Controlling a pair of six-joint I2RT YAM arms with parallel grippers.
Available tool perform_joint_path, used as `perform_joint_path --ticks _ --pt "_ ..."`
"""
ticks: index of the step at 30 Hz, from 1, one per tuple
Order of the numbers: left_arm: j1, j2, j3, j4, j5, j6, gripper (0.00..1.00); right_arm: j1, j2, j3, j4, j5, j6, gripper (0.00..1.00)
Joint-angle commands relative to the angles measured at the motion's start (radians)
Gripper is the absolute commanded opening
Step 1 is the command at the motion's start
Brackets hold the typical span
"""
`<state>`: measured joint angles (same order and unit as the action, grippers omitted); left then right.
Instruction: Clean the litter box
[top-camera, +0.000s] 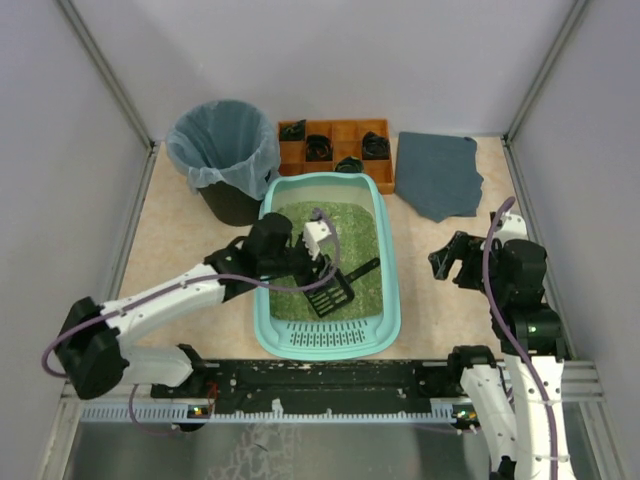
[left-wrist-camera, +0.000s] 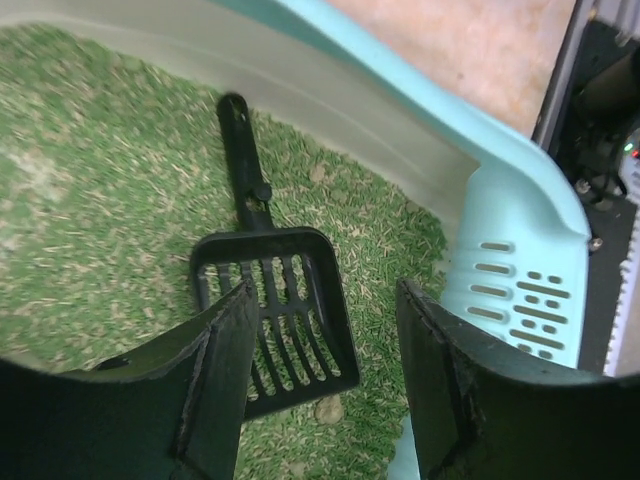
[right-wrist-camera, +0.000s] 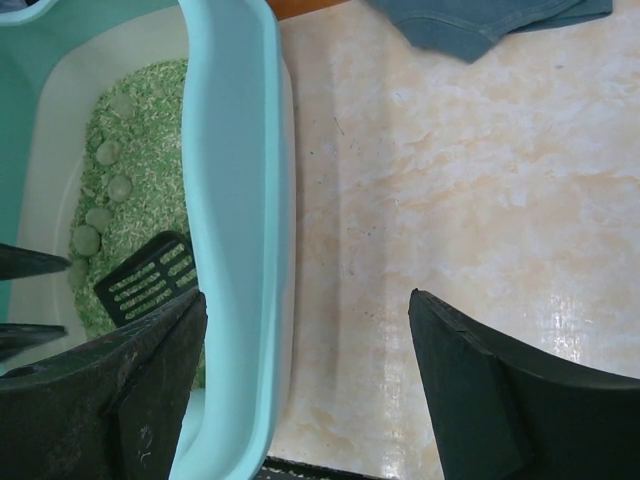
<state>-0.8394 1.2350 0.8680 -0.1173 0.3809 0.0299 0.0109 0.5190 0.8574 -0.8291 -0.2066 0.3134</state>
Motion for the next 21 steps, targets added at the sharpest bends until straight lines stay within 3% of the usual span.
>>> perform_joint_path --ticks 1,7,21 --pt "-0.073 0.121 0.040 0.053 -0.102 -0.003 0.62 0.006 -0.018 0.002 0.057 -0.019 -0.017 0.81" --pt "-0.134 0.277 0.100 0.103 -0.155 0.004 0.62 0.006 -0.018 -0.003 0.064 -0.034 -0.025 0.81" --pt "-0.182 0.544 0.327 -0.047 -0.343 0.078 0.47 0.006 -0.029 -0.006 0.069 -0.058 -0.031 0.82"
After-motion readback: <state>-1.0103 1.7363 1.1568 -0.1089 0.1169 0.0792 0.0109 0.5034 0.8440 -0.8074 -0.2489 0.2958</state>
